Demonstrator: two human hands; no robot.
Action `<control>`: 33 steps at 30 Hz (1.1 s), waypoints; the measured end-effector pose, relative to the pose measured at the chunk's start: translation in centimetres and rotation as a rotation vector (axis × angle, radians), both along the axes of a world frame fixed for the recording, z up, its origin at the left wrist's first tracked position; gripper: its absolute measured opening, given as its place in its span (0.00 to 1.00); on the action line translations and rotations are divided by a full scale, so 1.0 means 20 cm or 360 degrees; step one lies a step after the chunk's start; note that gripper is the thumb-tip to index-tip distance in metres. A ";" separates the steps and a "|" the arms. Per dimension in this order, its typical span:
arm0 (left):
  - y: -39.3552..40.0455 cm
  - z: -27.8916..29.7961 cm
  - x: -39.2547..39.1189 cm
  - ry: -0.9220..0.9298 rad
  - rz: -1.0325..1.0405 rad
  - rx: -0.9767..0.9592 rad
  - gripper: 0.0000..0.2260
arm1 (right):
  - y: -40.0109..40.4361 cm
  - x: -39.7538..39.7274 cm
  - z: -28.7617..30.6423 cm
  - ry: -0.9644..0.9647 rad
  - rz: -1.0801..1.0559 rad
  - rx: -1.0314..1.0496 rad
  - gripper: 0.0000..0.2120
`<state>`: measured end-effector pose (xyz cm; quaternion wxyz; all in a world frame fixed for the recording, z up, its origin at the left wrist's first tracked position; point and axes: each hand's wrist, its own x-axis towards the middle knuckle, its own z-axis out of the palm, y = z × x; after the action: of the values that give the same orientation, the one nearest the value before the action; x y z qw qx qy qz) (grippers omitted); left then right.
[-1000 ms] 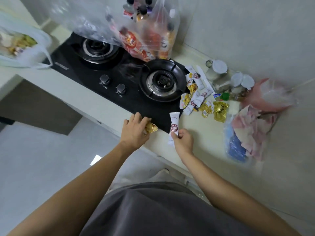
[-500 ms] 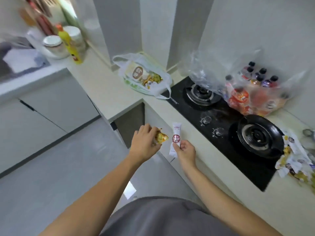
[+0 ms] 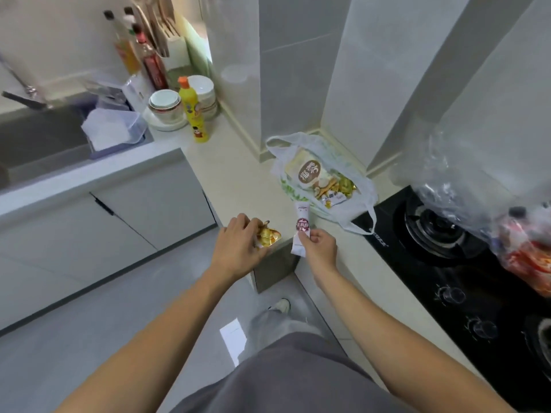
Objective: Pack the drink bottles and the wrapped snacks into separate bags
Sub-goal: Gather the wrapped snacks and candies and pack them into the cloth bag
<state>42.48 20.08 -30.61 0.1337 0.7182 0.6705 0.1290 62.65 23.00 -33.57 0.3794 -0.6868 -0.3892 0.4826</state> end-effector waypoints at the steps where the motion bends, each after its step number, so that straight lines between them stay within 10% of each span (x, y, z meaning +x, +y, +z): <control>1: 0.12 0.00 -0.01 0.0001 -0.0020 0.0001 0.24 | 0.12 0.00 -0.01 0.0016 -0.0048 -0.0002 0.05; 17: 1.52 -0.13 0.22 0.0087 -0.0763 -0.0177 0.25 | 1.14 0.20 -0.13 -0.0073 -0.0740 -0.0452 0.07; 33: 1.78 -0.26 0.26 0.0123 -0.1580 -0.0162 0.21 | 0.97 -0.06 -0.06 -0.1281 -0.0493 -0.0405 0.15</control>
<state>47.68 55.71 -35.83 0.1888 0.9475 0.2577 -0.0097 61.52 42.45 -34.79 0.1779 -0.9112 -0.3360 0.1585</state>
